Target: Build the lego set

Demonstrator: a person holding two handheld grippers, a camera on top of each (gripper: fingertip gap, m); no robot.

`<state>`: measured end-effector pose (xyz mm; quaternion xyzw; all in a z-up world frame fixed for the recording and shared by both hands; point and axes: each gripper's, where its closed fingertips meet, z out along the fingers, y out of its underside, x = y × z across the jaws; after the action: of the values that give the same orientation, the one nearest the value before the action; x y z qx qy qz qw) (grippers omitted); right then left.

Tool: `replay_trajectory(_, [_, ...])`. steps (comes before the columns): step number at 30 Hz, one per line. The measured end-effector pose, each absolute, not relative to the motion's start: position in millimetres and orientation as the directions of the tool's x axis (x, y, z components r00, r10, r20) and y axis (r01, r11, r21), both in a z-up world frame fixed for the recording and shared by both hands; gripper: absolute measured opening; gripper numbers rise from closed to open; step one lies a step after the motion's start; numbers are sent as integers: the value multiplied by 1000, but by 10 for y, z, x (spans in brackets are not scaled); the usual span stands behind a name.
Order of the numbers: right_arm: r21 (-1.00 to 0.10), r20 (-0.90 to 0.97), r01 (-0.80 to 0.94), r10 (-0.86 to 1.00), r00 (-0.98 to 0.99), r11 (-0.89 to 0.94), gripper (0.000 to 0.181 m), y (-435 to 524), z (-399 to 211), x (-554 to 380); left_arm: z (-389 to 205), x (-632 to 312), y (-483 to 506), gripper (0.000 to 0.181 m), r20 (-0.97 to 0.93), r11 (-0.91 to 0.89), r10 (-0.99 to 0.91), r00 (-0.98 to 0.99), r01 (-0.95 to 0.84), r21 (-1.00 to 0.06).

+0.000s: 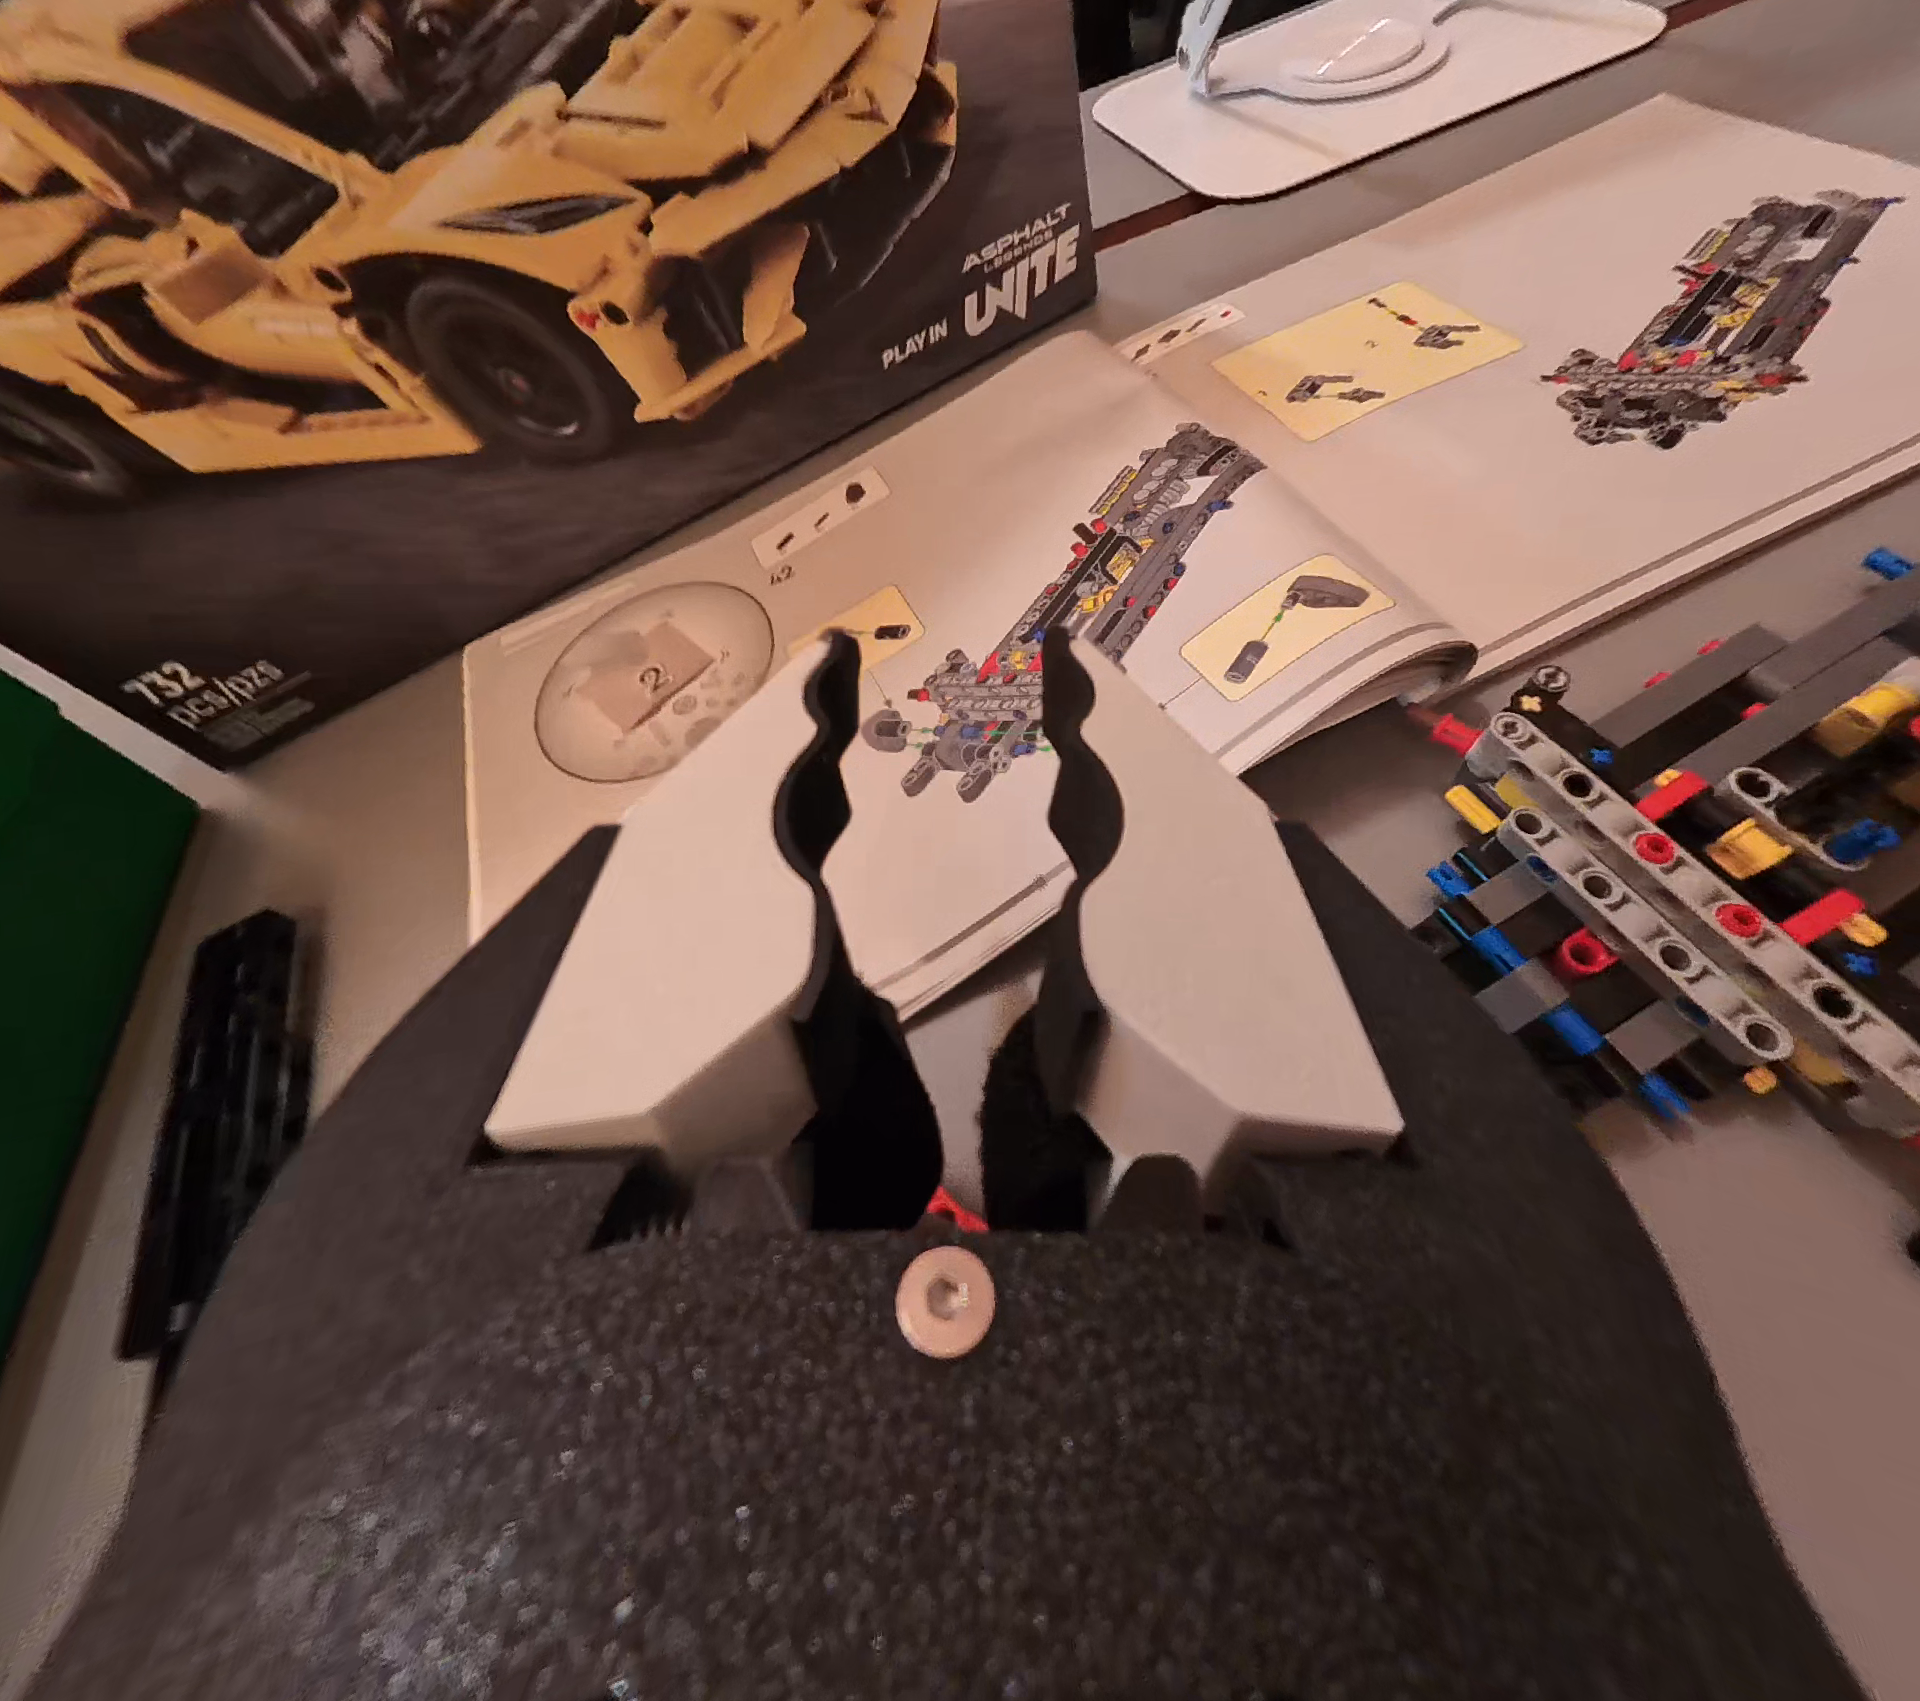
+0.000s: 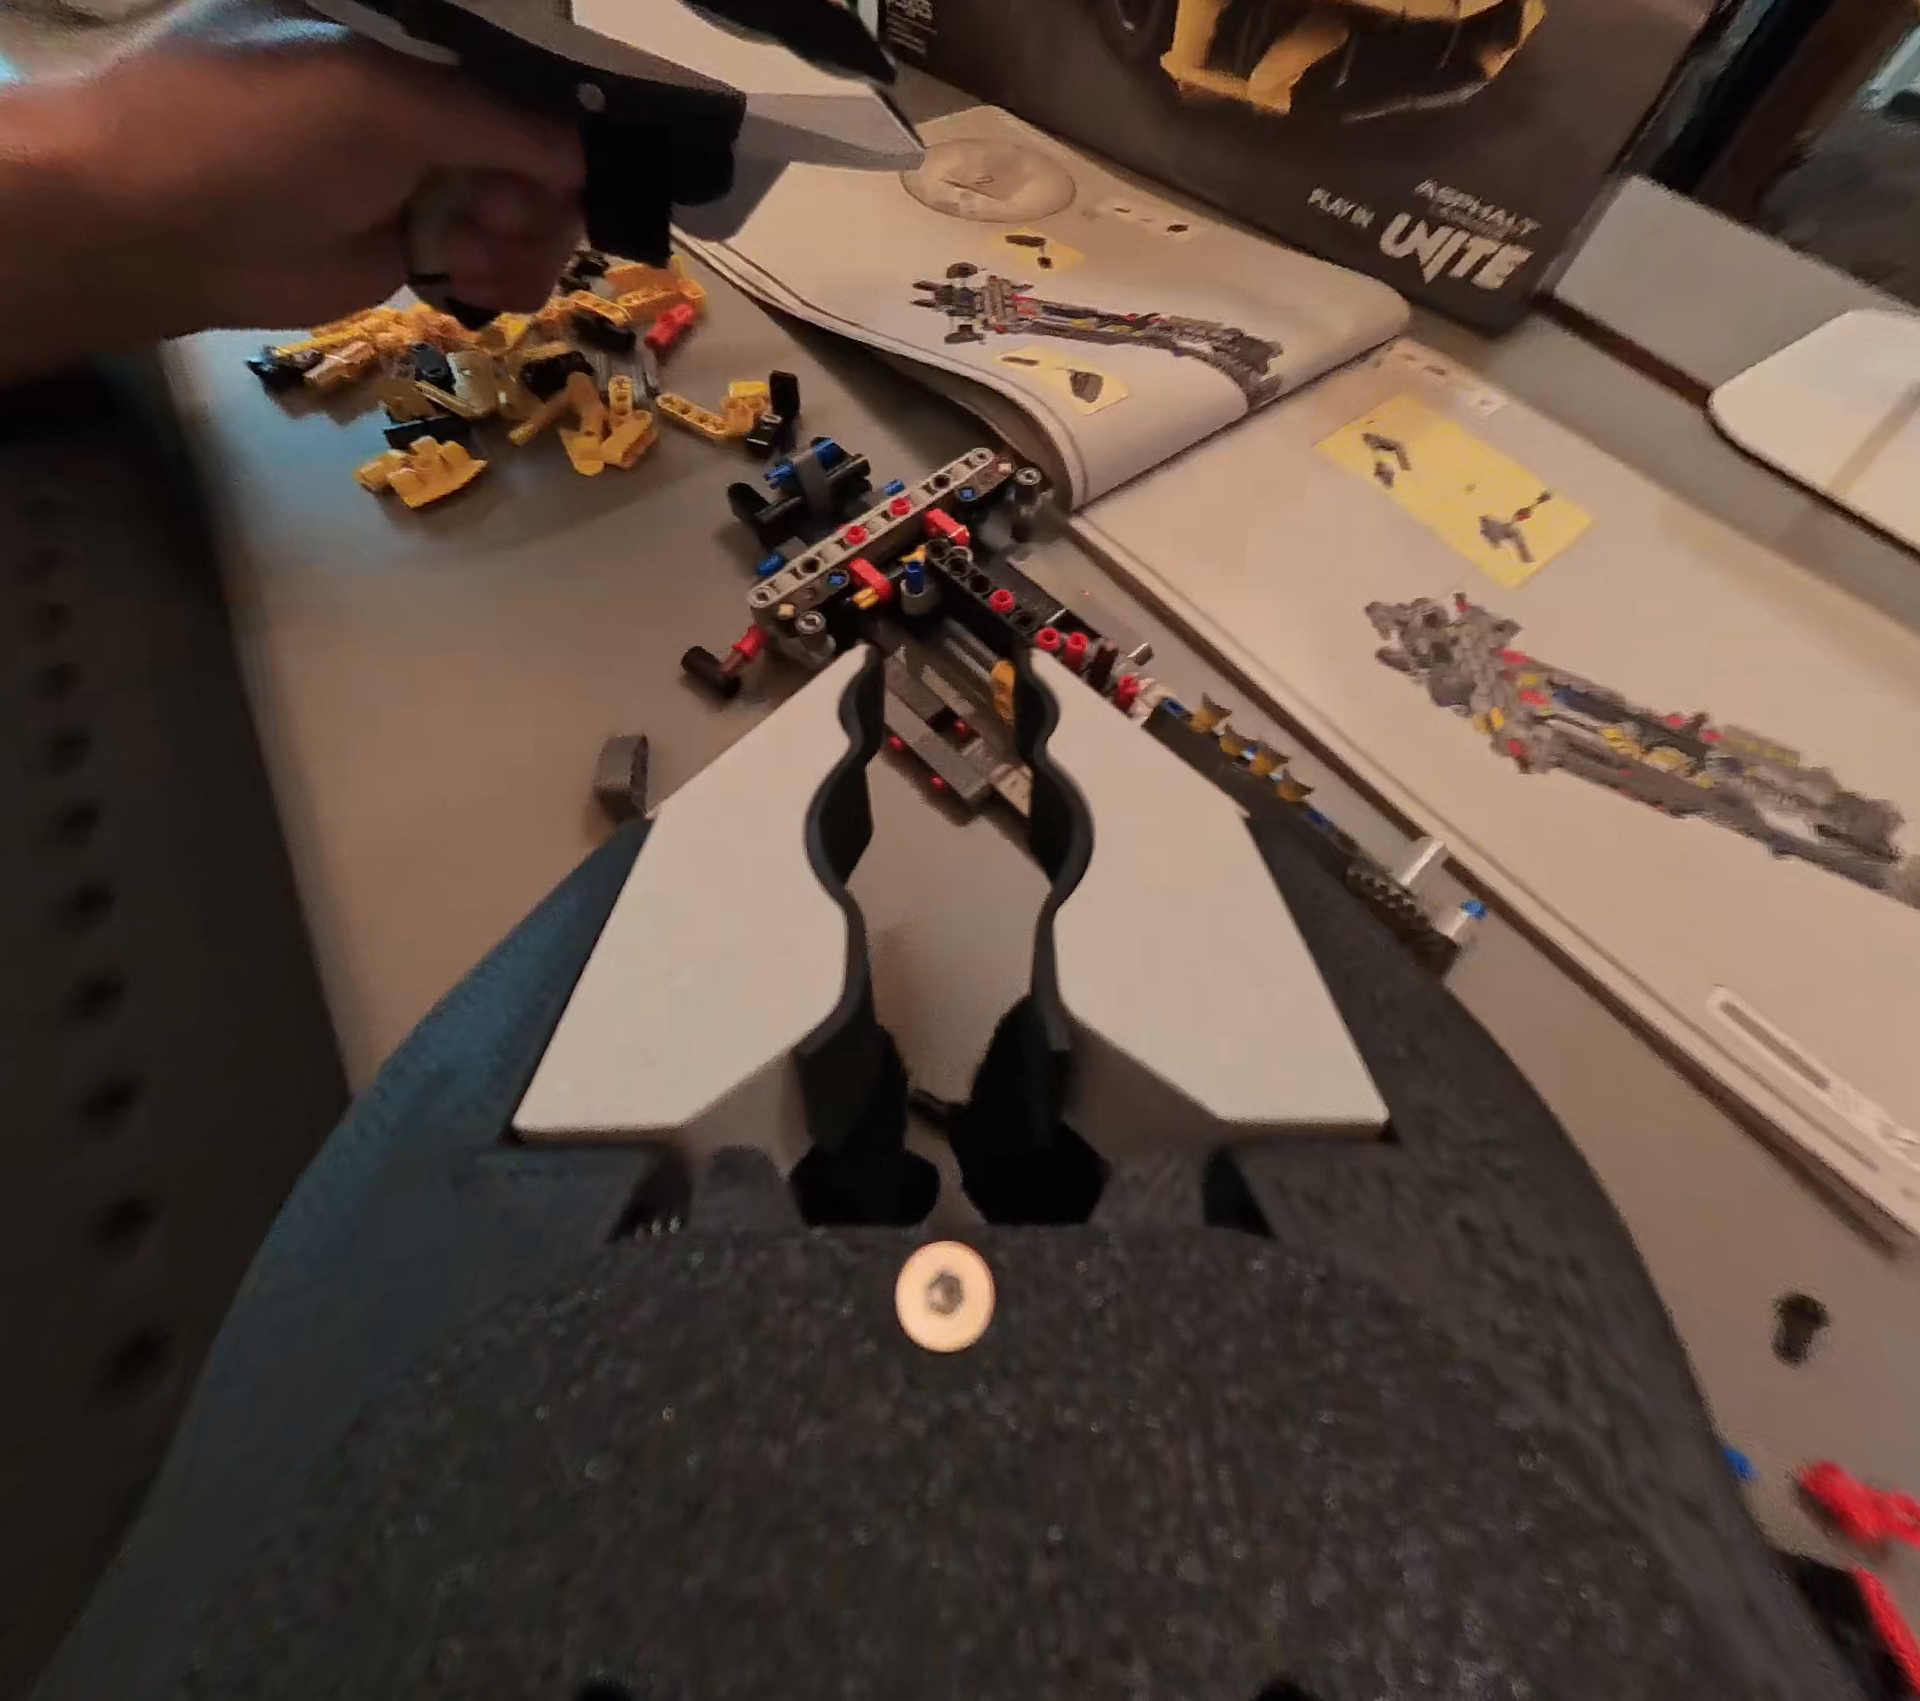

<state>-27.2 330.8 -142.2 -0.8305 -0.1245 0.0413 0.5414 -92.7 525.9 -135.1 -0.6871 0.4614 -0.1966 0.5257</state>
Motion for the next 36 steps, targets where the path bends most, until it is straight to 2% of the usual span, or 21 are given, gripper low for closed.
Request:
replay_trajectory(4, [-916, 207, 246, 150, 967, -318, 3, 3247, -1349, -116, -1363, -926, 5262, 34, -87, -124, -861, 501, -373, -919])
replay_trajectory(8, [-903, 284, 285, 52, 958, -320, 0, 3234, -1325, 19, -1362, -962, 5305, 34, -61, -154, -851, 521, -360, -920])
replay_trajectory(19, [-924, -2, 13, 37, 999, -383, 0, 3183, -1371, 83, -1499, -982, 5352, 34, -53, -200, -841, 539, -401, -894])
replay_trajectory(24, [-921, -36, -8, 65, 997, -389, 0, 3171, -1397, 83, -1505, -942, 5331, 34, -102, -154, -847, 522, -425, -892])
replay_trajectory(28, [-920, -58, 11, 165, 984, -393, 9, 3170, -1419, -106, -1515, -917, 5304, 34, -116, -137, -852, 511, -431, -892])
replay_trajectory(32, [-903, 6, 117, 261, 965, -413, 12, 3161, -1493, -309, -1477, -878, 5239, 29, -82, -141, -872, 482, -409, -901])
replay_trajectory(36, [-871, 27, 202, 366, 930, -448, 24, 3127, -1623, -557, -1348, -816, 5123, 28, 9, -163, -903, 430, -322, -933])
